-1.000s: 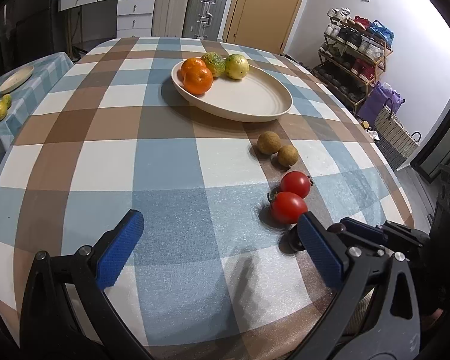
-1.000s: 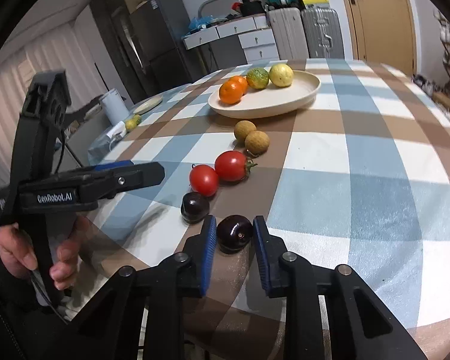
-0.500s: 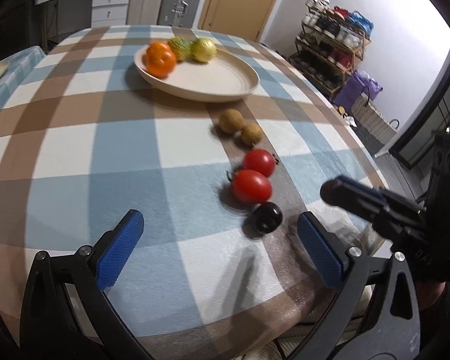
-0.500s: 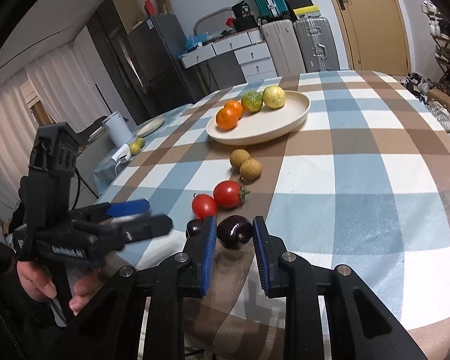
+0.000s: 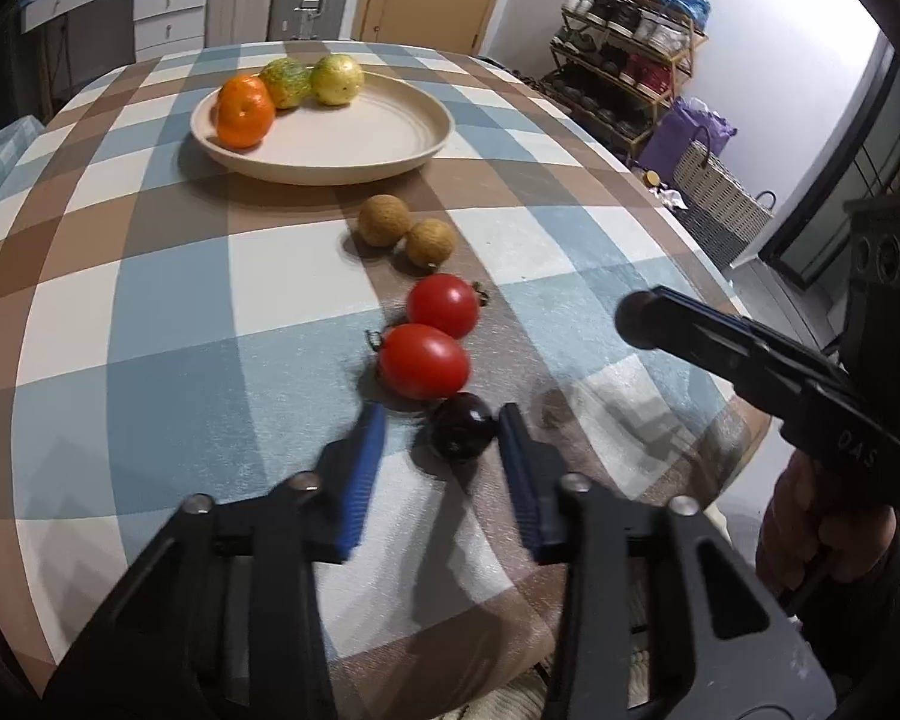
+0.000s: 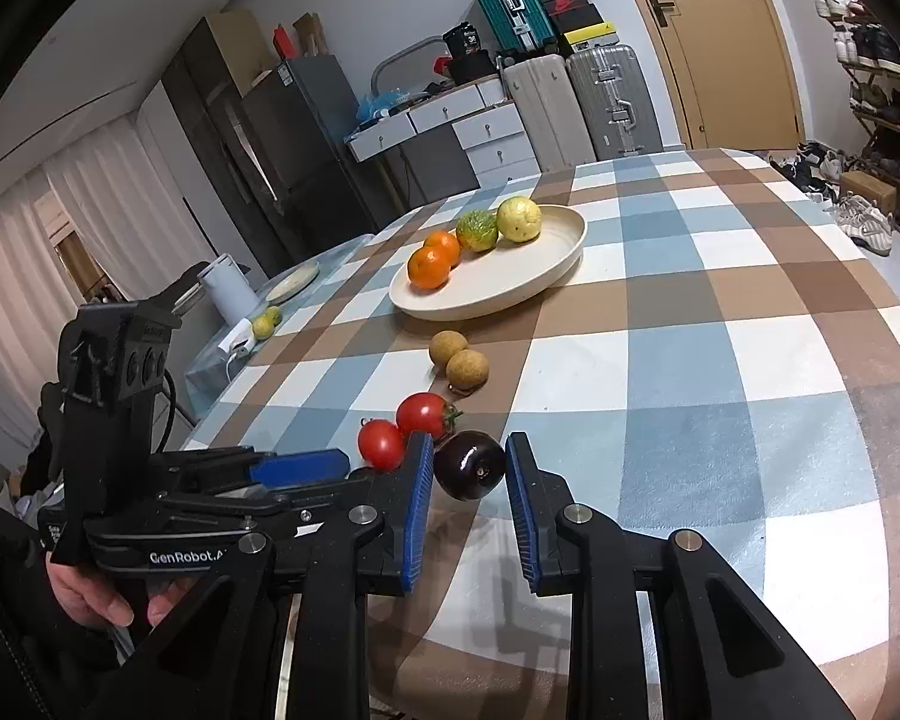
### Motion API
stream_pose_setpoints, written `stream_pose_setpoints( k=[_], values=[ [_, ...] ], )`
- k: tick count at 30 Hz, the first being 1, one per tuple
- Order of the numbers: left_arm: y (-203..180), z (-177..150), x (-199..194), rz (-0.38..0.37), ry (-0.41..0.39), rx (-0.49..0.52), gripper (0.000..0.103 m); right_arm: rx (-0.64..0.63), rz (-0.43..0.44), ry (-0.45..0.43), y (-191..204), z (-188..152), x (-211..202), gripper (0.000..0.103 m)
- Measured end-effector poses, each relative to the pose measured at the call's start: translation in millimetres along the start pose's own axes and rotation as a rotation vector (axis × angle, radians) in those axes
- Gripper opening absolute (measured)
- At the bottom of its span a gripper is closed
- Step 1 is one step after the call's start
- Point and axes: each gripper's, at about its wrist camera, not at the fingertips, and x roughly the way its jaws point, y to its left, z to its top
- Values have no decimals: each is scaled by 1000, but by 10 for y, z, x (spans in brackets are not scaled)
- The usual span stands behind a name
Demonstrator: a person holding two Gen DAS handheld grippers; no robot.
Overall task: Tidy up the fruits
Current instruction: 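Close the left tool on the other dark plum while the right tool lifts its plum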
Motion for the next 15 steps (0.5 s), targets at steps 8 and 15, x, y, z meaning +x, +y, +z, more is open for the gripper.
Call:
stream_pose_setpoints(
  k=[8, 15],
  values=[
    [-25, -3, -39, -12, 12, 12, 20, 0, 13, -10, -19, 18, -2, 25],
    [32, 129, -225, -59, -18, 3, 20, -18, 23, -15, -33, 161, 36, 25]
  ],
)
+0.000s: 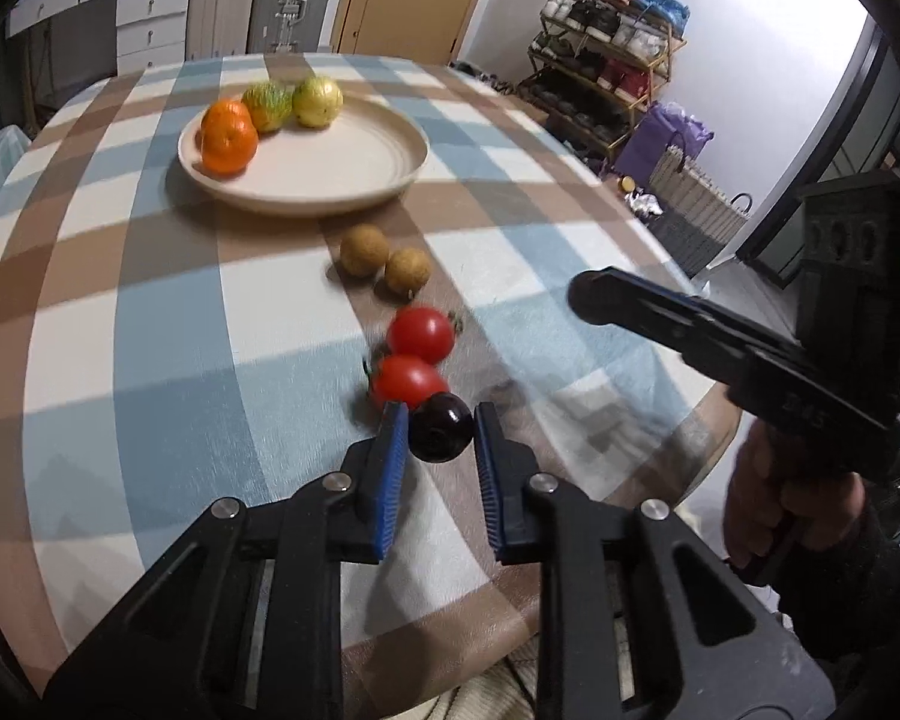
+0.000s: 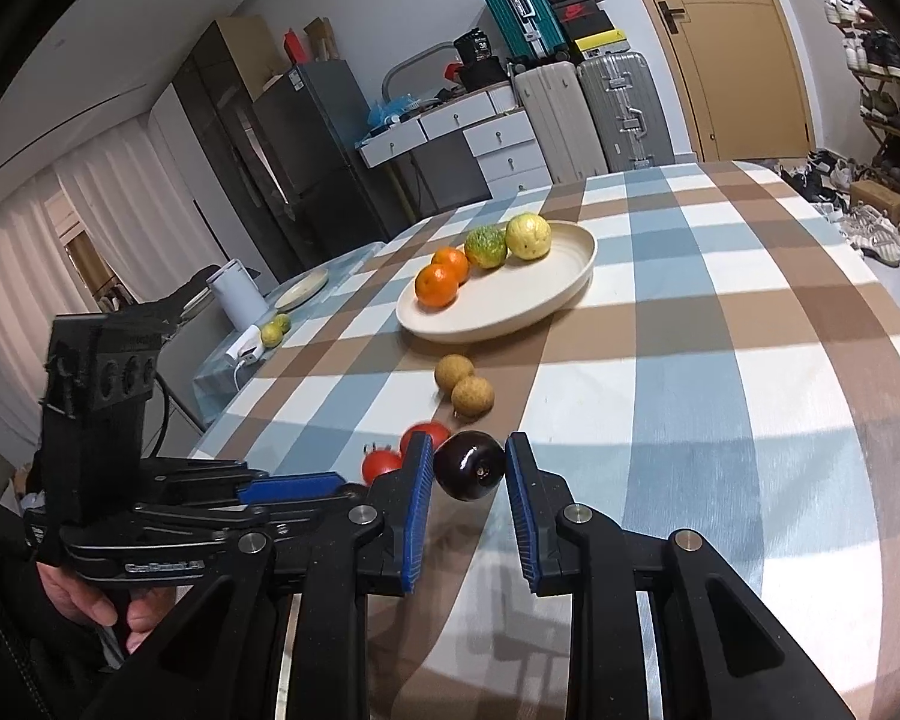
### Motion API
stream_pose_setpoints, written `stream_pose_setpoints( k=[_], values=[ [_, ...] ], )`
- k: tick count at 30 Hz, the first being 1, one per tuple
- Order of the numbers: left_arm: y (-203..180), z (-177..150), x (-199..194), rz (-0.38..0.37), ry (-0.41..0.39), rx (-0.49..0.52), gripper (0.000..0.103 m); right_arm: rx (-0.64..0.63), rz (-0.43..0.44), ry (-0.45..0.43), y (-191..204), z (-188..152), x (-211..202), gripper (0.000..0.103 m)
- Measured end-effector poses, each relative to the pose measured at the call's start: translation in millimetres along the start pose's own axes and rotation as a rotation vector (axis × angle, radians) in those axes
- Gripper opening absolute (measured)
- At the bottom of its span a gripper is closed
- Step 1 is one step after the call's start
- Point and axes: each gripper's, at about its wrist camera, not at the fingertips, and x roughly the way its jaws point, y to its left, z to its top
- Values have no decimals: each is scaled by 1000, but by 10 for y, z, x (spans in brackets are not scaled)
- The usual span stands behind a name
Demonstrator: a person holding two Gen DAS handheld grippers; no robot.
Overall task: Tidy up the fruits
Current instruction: 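Close the left tool on the other dark plum while the right tool lifts its plum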
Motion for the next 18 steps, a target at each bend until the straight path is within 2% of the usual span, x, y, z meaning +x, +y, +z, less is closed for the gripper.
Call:
stream_pose_setpoints(
  k=[7, 18],
  values=[
    [162, 452, -98, -21, -55, -20, 20, 14, 17, -9, -113, 311, 167, 25],
    [604, 1475, 303, 10, -98, -74, 20, 49, 41, 12, -401, 990, 626, 25]
  ],
)
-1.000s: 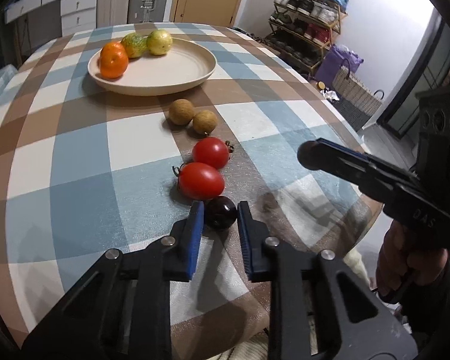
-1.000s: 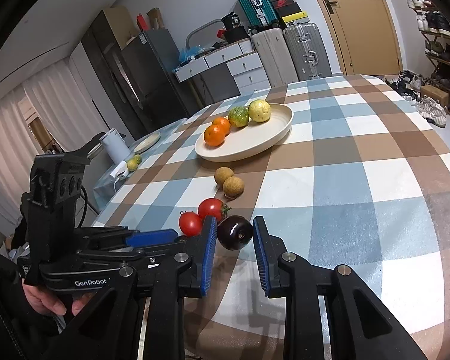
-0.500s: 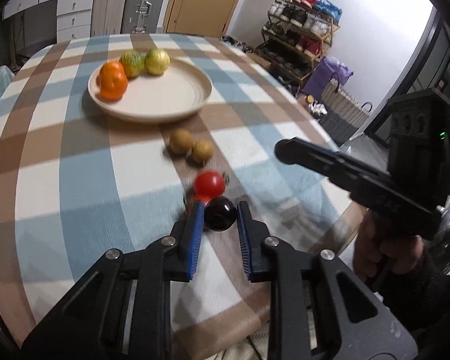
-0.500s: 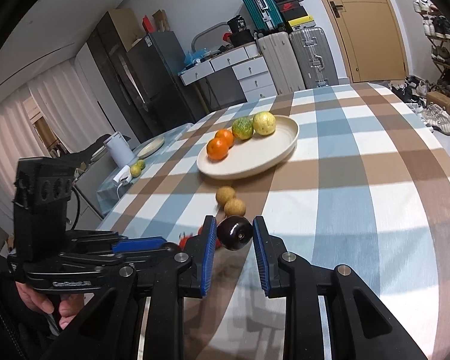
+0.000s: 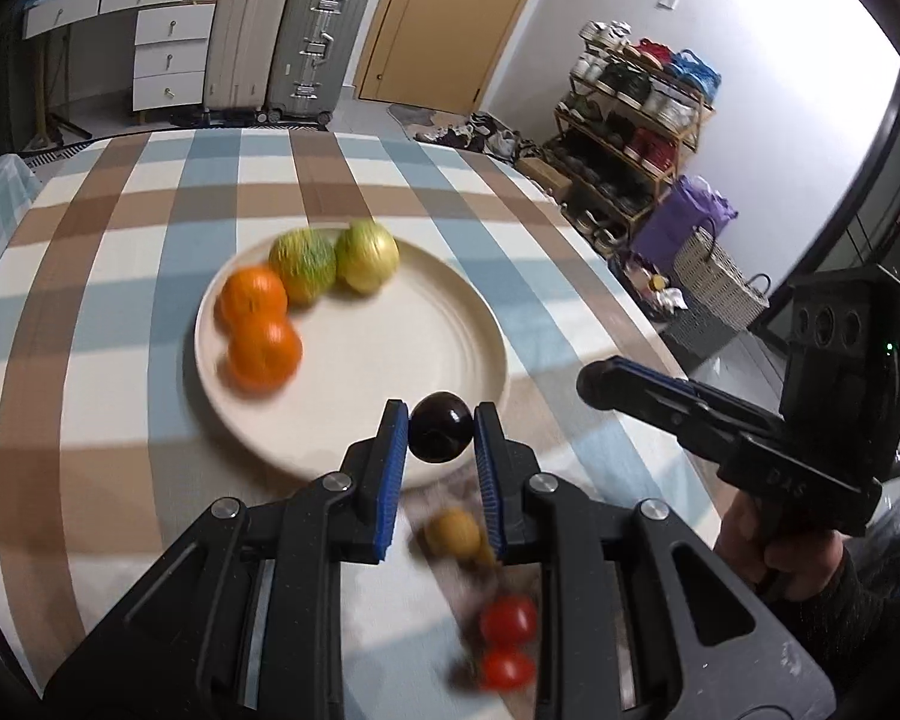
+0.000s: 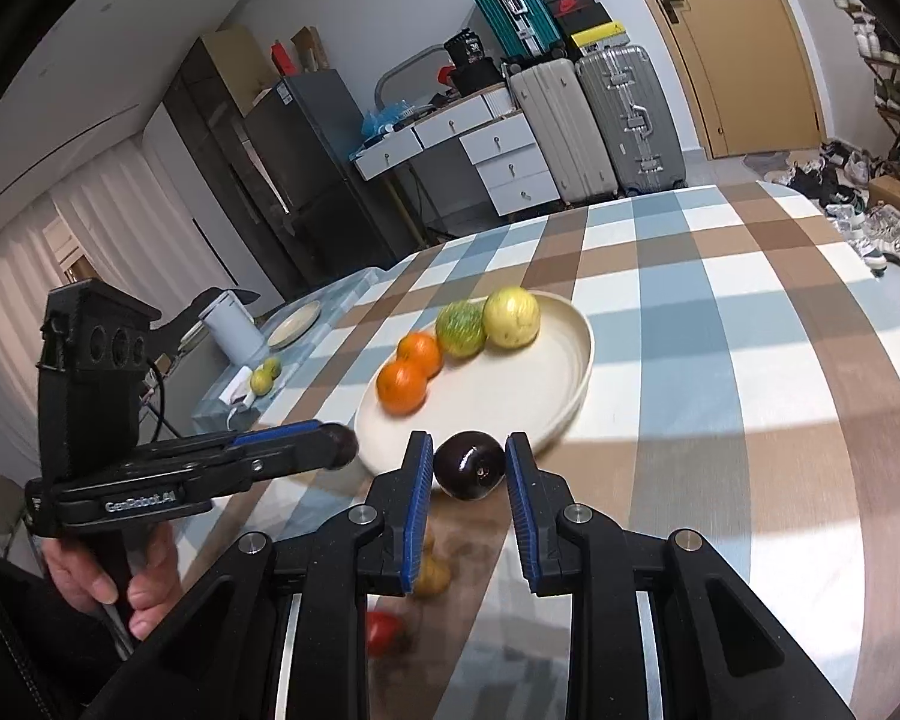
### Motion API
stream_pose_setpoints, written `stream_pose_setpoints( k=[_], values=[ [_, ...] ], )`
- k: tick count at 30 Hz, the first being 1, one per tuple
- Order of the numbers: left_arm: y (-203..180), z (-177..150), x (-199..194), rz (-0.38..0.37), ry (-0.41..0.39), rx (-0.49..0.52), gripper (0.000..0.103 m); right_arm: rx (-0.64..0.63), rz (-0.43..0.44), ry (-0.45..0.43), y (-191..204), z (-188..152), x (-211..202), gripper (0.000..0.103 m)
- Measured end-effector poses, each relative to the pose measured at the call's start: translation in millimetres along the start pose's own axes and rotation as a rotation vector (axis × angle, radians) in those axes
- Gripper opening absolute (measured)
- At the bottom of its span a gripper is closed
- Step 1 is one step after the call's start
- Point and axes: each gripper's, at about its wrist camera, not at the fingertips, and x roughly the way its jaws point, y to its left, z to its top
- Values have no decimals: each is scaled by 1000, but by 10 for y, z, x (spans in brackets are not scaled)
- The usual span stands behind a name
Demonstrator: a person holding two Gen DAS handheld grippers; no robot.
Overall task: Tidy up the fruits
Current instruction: 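Close the left tool on the other dark plum while the right tool lifts its plum, then carry both plums onto the cream plate and open both tools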
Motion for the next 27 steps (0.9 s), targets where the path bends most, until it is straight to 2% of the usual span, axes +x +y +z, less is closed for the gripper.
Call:
stream_pose_setpoints(
  k=[5, 14, 23, 27],
  values=[
    [23, 312, 387, -9, 20, -1, 20, 32, 6, 26, -173, 349, 277, 25],
    [-15, 503, 1038, -32, 64, -23, 20, 78, 35, 103, -477, 860, 829, 25],
    [56, 649, 1381, -27, 64, -54, 20, 68, 19, 202, -630, 1032, 1296, 25],
    [84, 690, 1427, -19, 47, -68, 20, 28, 5, 213, -596, 1061, 1399, 25]
  ],
)
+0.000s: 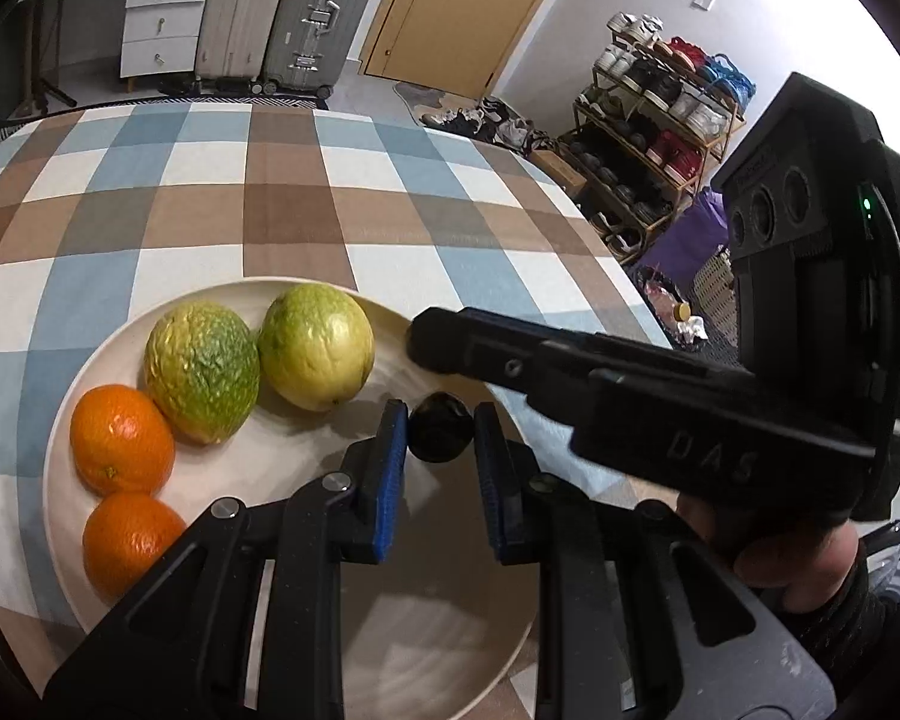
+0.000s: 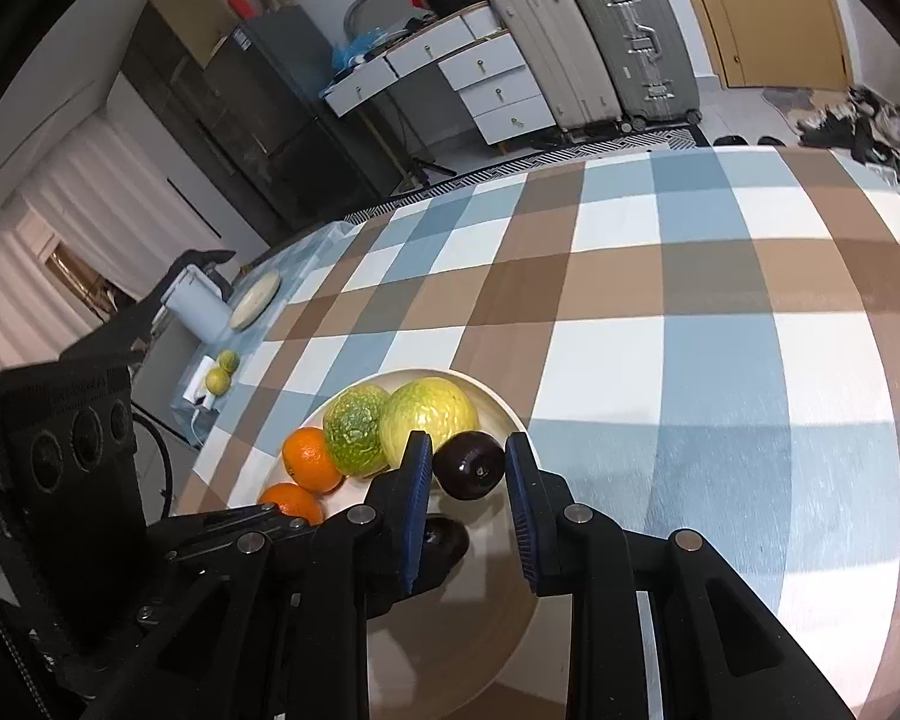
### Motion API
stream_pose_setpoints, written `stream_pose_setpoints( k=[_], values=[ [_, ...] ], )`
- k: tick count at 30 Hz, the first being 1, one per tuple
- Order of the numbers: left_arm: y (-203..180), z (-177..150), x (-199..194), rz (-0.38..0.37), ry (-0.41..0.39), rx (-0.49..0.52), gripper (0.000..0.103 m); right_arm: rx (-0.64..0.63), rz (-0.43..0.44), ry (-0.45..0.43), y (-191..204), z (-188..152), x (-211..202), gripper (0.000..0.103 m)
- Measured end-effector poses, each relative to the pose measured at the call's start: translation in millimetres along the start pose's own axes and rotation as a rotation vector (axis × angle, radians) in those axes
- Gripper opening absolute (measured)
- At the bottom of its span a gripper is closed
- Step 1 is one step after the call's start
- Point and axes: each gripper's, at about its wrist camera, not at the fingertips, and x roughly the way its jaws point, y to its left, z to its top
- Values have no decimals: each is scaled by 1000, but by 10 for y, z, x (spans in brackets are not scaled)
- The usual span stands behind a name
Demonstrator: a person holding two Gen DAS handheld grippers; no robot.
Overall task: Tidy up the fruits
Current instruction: 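Carry both plums onto the cream plate and open both tools, then lift both open tools away from the plate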
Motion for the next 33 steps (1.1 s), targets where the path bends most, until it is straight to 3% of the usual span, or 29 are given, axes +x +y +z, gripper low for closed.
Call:
stream_pose_setpoints(
  k=[7, 8, 10, 17, 24, 27, 30, 33],
  values=[
    [35, 23, 41, 3, -1, -31, 20, -14, -8, 5, 32, 27, 105, 27],
    [43, 21, 35, -2, -1, -36, 20, -14, -10, 2, 31, 26, 108, 30],
    [41, -2, -1, 10, -5, -38, 20, -11, -10, -11, 33, 18, 82, 45],
    [-22, -58, -200, 7, -24, -24, 22, -2, 0, -98, 60, -12, -235, 48],
    [-113, -143, -623, 30, -89, -5, 49, 52, -16, -178, 81, -168, -669, 54],
    [-152, -205, -861, 47, -124, 0, 60, 63, -19, -203, 133, -289, -842, 67],
    [-193, -284, -1100, 58, -158, 17, 66, 51, -22, -221, 234, -426, -1003, 70],
    [-258, -391, -1336, 95, -186, 40, 81, 37, -33, -238, 345, -564, -1138, 84]
  ],
)
